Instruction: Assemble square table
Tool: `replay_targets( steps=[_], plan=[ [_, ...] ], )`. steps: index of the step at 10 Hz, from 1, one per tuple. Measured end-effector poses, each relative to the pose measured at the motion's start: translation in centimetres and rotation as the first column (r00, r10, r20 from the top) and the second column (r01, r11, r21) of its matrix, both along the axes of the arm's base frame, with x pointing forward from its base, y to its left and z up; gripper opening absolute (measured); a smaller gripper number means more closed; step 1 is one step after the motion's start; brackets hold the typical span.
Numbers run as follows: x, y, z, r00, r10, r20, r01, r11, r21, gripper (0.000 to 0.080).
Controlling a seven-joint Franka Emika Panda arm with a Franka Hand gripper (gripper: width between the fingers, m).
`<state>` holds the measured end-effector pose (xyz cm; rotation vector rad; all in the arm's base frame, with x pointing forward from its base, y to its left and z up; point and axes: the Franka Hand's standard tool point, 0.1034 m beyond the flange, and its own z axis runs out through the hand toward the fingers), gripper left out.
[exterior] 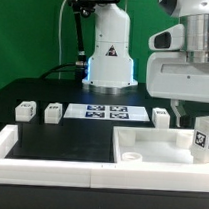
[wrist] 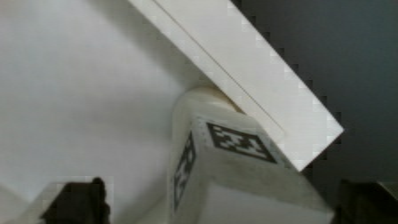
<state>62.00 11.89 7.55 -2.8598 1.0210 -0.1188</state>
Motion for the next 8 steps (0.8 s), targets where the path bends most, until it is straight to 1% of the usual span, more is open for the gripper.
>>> replay_targets(
  steps=[2,4,6,8],
  plan=[
    [0.00,0.02,0.00,0.986,0.169,0.010,-0.169,0.985,-0.020,0.0649],
    [-0.01,0.07,0.00,0.959,0.285,0.015,-0.284,0.958,-0.034,0.0649],
    [0.10,0.15,0.11,0.885,0.465,0.018,-0.463,0.884,-0.067,0.0649],
    [0.21,0.12,0.20,0.814,0.581,0.019,-0.577,0.812,-0.084,0.0649]
  ],
)
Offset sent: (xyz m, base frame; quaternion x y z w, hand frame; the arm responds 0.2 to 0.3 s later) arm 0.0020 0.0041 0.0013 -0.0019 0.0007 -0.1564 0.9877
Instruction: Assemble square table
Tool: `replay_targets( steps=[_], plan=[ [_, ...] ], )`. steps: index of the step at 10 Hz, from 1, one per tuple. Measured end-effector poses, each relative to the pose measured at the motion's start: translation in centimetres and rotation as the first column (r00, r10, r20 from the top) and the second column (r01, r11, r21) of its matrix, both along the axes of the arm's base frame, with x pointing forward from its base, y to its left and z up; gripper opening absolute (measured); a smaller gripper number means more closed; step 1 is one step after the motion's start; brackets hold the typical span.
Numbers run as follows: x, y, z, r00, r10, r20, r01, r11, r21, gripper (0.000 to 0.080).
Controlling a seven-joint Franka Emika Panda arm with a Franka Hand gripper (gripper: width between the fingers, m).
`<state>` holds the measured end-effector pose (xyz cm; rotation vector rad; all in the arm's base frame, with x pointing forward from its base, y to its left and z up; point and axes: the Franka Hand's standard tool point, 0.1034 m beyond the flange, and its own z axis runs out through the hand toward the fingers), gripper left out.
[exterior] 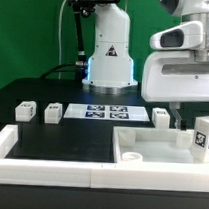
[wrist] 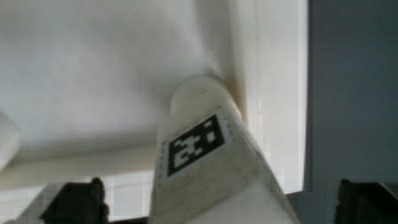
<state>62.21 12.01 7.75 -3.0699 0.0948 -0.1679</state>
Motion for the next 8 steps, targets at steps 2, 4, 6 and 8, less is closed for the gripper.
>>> replay_targets(
  steps=[2,4,6,8],
  plan=[
    [0.01,0.03,0.00,0.996,0.091,0.006,-0.090,0.996,-0.011,0.0649],
    [0.01,-0.06,-0.01,0.993,0.121,0.007,-0.121,0.993,-0.014,0.0384],
    [0.02,-0.11,-0.01,0.993,0.119,0.007,-0.119,0.993,-0.014,0.0290],
    [0.02,-0.11,-0.02,0.996,0.090,0.006,-0.090,0.996,-0.010,0.0290]
  ],
)
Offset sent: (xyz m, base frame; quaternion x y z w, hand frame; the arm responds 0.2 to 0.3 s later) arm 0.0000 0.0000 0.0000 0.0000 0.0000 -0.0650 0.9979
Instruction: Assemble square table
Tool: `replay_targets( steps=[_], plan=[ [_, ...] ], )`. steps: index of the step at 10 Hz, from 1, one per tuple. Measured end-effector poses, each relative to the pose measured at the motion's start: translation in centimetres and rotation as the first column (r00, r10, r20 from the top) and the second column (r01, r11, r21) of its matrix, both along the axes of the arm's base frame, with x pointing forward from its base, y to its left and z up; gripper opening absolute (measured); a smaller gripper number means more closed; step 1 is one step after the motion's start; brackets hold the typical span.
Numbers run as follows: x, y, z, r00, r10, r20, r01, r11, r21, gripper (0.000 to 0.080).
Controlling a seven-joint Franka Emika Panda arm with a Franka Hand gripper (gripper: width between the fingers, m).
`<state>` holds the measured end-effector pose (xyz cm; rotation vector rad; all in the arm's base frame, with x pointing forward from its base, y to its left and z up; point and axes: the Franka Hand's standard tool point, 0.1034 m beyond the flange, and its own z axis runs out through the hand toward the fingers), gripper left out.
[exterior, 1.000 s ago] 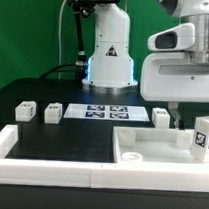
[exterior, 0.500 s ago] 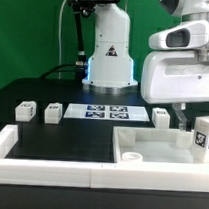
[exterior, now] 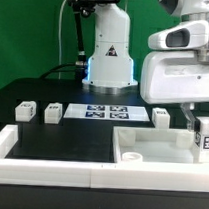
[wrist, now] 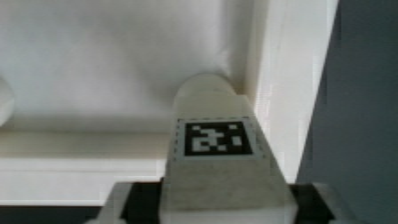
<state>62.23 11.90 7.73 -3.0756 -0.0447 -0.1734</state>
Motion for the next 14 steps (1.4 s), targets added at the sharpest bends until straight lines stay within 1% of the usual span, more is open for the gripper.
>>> replay_targets(
  steps=[2,4,6,7,9,10,12,14],
  plan=[
    [0.00,0.00,0.00,1.000,-0.015,-0.001,0.015,1.000,0.002,0.0290],
    [-0.07,-0.08,0.00,0.969,-0.247,-0.015,0.248,0.969,0.025,0.0290],
    [-0.14,-0.09,-0.02,0.907,-0.420,-0.028,0.421,0.906,0.034,0.0291],
    [-0.19,-0.07,-0.08,0.840,-0.542,-0.035,0.543,0.839,0.044,0.0291],
    [-0.27,0.09,-0.15,0.713,-0.699,-0.050,0.701,0.712,0.049,0.0291],
    [-0.31,0.15,-0.16,0.622,-0.781,-0.058,0.783,0.620,0.052,0.0291],
    [-0.30,0.10,-0.13,0.524,-0.849,-0.068,0.852,0.522,0.052,0.0291],
    [-0.32,0.12,-0.14,0.462,-0.883,-0.082,0.887,0.459,0.057,0.0305]
  ],
)
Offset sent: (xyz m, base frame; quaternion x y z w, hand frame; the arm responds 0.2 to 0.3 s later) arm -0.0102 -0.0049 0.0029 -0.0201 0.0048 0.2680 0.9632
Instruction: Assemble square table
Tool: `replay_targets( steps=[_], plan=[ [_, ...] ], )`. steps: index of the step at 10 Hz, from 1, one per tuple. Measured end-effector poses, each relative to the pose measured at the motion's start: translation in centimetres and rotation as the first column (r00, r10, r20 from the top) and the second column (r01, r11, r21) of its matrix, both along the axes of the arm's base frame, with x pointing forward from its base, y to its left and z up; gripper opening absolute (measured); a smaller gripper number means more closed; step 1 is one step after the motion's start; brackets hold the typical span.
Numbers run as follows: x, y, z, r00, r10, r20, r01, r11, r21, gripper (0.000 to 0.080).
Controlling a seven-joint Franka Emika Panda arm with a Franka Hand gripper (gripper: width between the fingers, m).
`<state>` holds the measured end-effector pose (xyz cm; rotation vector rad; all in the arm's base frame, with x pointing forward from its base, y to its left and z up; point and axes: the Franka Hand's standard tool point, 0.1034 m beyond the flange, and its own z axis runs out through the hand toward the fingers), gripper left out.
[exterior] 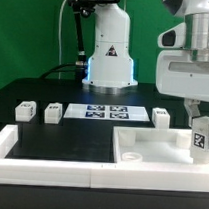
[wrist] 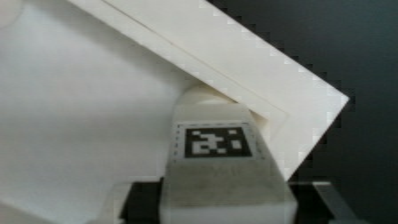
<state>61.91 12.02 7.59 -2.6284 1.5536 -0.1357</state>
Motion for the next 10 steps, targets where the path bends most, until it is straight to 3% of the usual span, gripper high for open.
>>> replay_targets(
  steps=[1,3,6,10],
  plan=[
    [0.01,0.00,-0.01,1.000,0.030,0.001,-0.030,1.000,-0.004,0.0305],
    [0.12,-0.01,0.05,0.993,0.118,0.008,-0.117,0.993,-0.014,0.0608],
    [0.16,0.05,0.10,0.928,0.374,0.009,-0.373,0.927,-0.050,0.0637],
    [0.21,-0.17,0.10,0.746,0.665,-0.008,-0.663,0.743,-0.094,0.0648]
  ],
)
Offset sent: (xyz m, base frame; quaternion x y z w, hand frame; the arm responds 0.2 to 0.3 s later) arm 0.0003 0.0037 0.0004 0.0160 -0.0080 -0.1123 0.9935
